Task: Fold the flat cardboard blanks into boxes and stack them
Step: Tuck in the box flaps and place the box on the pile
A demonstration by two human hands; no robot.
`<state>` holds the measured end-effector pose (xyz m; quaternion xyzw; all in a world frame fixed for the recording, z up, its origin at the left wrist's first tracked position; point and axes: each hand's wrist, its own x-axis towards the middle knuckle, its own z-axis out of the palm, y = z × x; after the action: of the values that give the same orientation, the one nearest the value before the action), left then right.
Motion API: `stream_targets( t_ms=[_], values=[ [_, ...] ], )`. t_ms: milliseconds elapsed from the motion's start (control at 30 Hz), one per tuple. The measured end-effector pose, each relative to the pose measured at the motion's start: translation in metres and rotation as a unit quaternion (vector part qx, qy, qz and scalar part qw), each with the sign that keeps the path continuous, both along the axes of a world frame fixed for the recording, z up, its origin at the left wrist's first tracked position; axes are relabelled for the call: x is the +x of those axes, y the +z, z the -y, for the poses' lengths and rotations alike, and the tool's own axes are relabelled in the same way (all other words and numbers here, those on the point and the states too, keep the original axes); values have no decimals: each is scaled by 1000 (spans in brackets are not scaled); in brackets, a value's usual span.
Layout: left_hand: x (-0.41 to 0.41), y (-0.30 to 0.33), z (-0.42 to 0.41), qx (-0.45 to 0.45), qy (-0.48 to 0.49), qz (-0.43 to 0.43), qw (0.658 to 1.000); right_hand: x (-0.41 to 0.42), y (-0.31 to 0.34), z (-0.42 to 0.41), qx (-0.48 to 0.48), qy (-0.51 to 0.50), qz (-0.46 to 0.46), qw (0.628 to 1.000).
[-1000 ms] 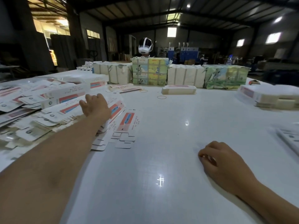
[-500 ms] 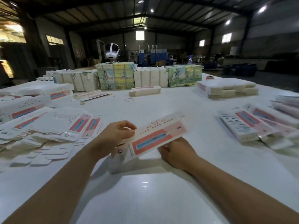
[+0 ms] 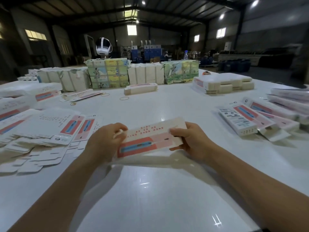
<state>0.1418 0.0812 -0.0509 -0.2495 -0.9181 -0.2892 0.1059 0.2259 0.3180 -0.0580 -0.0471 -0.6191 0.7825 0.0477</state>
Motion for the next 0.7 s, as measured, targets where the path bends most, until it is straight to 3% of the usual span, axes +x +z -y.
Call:
stream_targets(
  t_ms=[100, 200, 333, 500, 700],
  values=[
    [20, -2, -17, -169, -2, -177, 970, 0, 0, 4, 12, -20, -47, 999],
    [36, -6, -44, -225, -19, -263, 938, 2, -1, 8, 34, 1, -80, 996],
    [39, -5, -56, -129, -74, -258, 955, 5, 3, 9, -11, 75, -90, 993],
    [40, -3, -50, -48, -97, -316, 943, 7, 6, 6, -73, 149, -69, 984],
    [42, -5, -51, -95, -83, -340, 932, 5, 1, 4, 56, 63, -116, 990]
  ],
)
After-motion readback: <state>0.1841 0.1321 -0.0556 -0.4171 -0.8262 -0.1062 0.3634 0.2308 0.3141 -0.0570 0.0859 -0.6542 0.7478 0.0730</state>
